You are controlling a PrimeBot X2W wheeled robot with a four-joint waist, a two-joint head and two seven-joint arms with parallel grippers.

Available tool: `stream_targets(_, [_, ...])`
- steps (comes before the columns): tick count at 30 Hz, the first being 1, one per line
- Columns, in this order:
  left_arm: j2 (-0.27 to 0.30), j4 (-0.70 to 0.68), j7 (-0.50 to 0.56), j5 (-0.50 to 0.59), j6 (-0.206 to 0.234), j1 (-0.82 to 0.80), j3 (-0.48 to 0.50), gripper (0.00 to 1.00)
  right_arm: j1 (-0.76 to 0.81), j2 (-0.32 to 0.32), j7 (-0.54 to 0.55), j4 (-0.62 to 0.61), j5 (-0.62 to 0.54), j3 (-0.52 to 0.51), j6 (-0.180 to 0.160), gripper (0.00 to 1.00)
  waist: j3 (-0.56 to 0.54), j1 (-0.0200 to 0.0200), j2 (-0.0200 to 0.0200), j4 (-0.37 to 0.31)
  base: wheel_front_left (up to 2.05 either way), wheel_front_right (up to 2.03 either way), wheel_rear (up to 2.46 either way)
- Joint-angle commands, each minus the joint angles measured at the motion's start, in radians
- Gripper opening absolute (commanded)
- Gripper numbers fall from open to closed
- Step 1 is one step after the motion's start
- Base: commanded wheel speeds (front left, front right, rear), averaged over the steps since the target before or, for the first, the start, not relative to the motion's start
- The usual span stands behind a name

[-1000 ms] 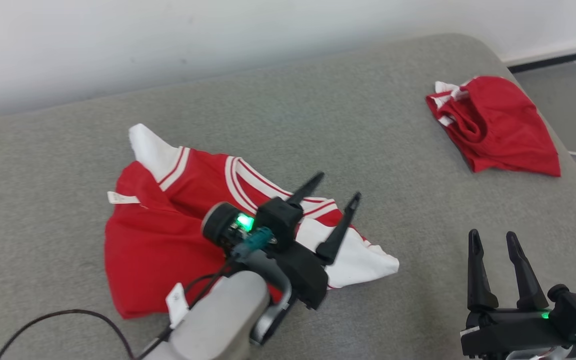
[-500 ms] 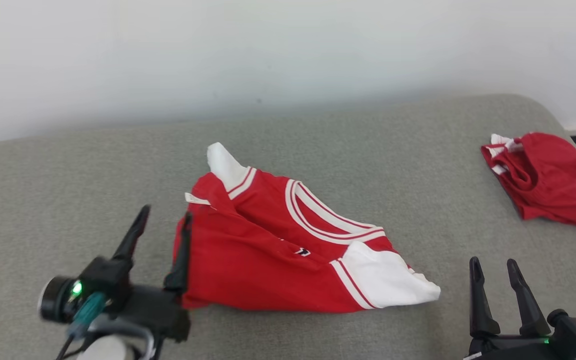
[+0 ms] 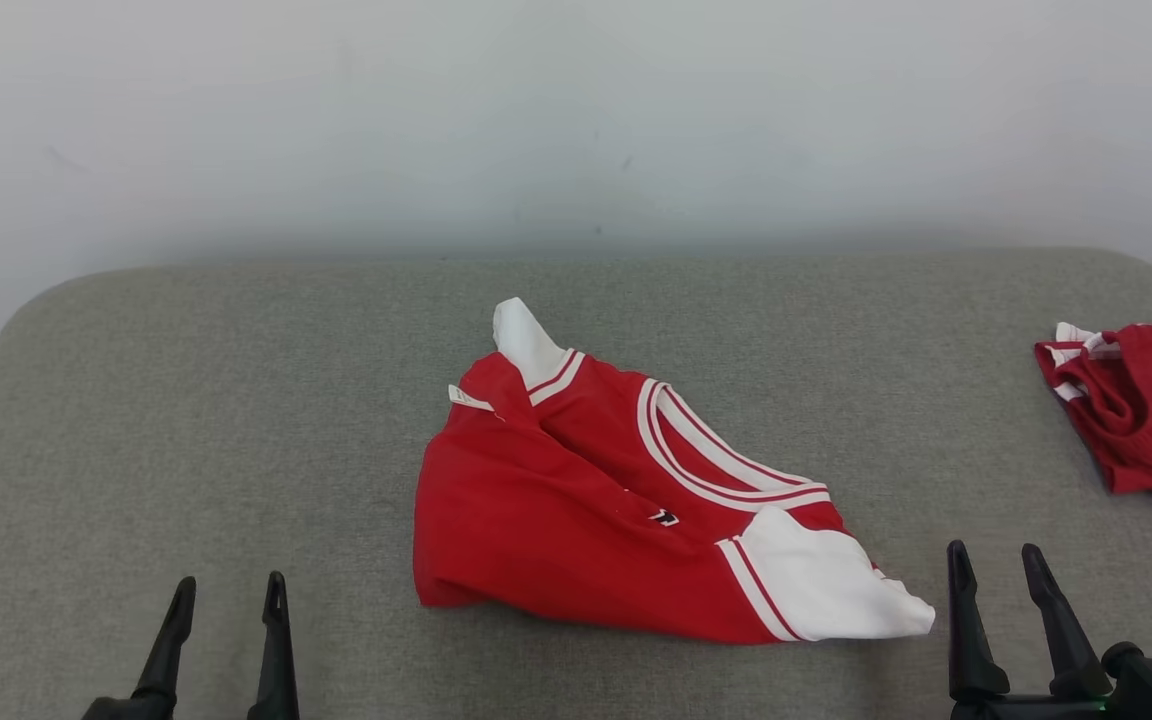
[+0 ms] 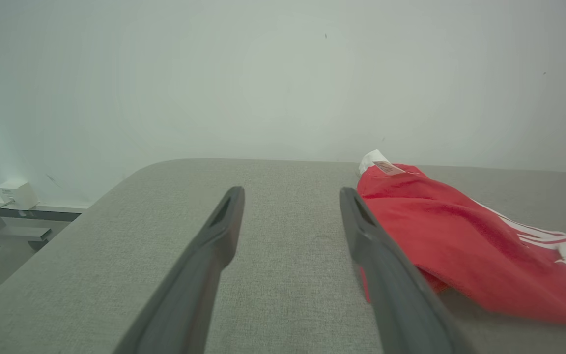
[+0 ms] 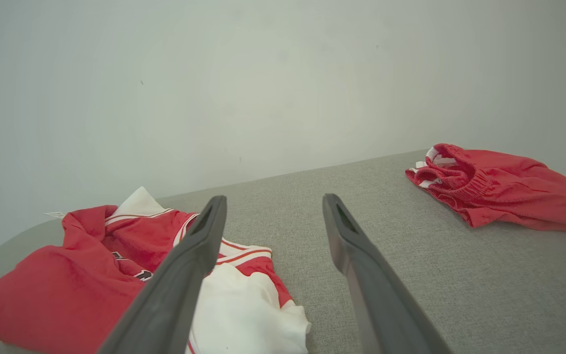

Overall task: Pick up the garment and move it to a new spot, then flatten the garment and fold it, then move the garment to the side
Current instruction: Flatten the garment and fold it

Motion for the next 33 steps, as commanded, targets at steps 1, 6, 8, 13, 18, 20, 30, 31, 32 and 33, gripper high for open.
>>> stream_targets(1, [-0.004, -0.010, 0.000, 0.017, -0.006, 0.013, 0.013, 1.00, 0.005, -0.005, -0.004, 0.000, -0.007, 0.002, -0.003, 1.00, -0.002, 0.0002, 0.0001, 0.009, 0.00, 0.00, 0.00])
stream_targets(6, [-0.026, -0.021, 0.000, 0.045, -0.032, 0.015, 0.047, 1.00, 0.007, -0.015, 0.000, 0.022, -0.001, 0.016, -0.003, 1.00, -0.002, 0.0002, 0.0001, 0.017, 0.00, 0.00, 0.00])
stream_targets(8, [-0.036, -0.021, 0.000, 0.055, -0.041, 0.017, 0.058, 1.00, 0.001, -0.026, 0.008, 0.034, -0.004, 0.025, -0.003, 1.00, -0.001, 0.0002, 0.0001, 0.016, 0.00, 0.00, 0.00])
stream_targets(13, [-0.061, -0.013, 0.000, 0.078, -0.062, 0.008, 0.071, 1.00, -0.044, -0.072, 0.059, 0.077, -0.013, 0.065, -0.003, 1.00, 0.006, 0.0002, 0.0001, 0.023, 0.00, 0.00, 0.00])
stream_targets(18, [-0.083, -0.003, 0.000, 0.091, -0.086, -0.013, 0.074, 1.00, -0.103, -0.121, 0.101, 0.135, -0.008, 0.112, -0.003, 1.00, 0.020, 0.0002, 0.0001, 0.043, 0.00, 0.00, 0.00])
stream_targets(20, [-0.095, 0.002, 0.000, 0.098, -0.096, -0.021, 0.074, 1.00, -0.131, -0.140, 0.114, 0.173, -0.001, 0.135, -0.003, 1.00, 0.028, 0.0002, 0.0001, 0.057, 0.00, 0.00, 0.00])
stream_targets(30, [-0.144, 0.016, 0.000, 0.134, -0.133, -0.043, 0.092, 1.00, -0.234, -0.185, 0.144, 0.420, 0.055, 0.233, -0.003, 0.37, 0.055, 0.0002, 0.0001, 0.119, 0.00, 0.00, 0.00])
stream_targets(31, [-0.149, 0.017, 0.000, 0.140, -0.137, -0.043, 0.099, 1.00, -0.251, -0.185, 0.130, 0.455, 0.069, 0.249, -0.003, 0.00, 0.057, 0.0002, 0.0001, 0.122, 0.00, 0.00, 0.00])
stream_targets(32, [-0.151, 0.017, 0.000, 0.143, -0.139, -0.042, 0.104, 1.00, -0.258, -0.186, 0.120, 0.468, 0.074, 0.256, -0.003, 0.00, 0.058, 0.0002, 0.0001, 0.121, 0.00, 0.00, 0.00])
stream_targets(33, [-0.152, 0.017, 0.000, 0.145, -0.141, -0.040, 0.111, 1.00, -0.266, -0.186, 0.107, 0.481, 0.079, 0.260, -0.003, 0.00, 0.059, 0.0002, 0.0001, 0.118, 0.00, 0.00, 0.00])
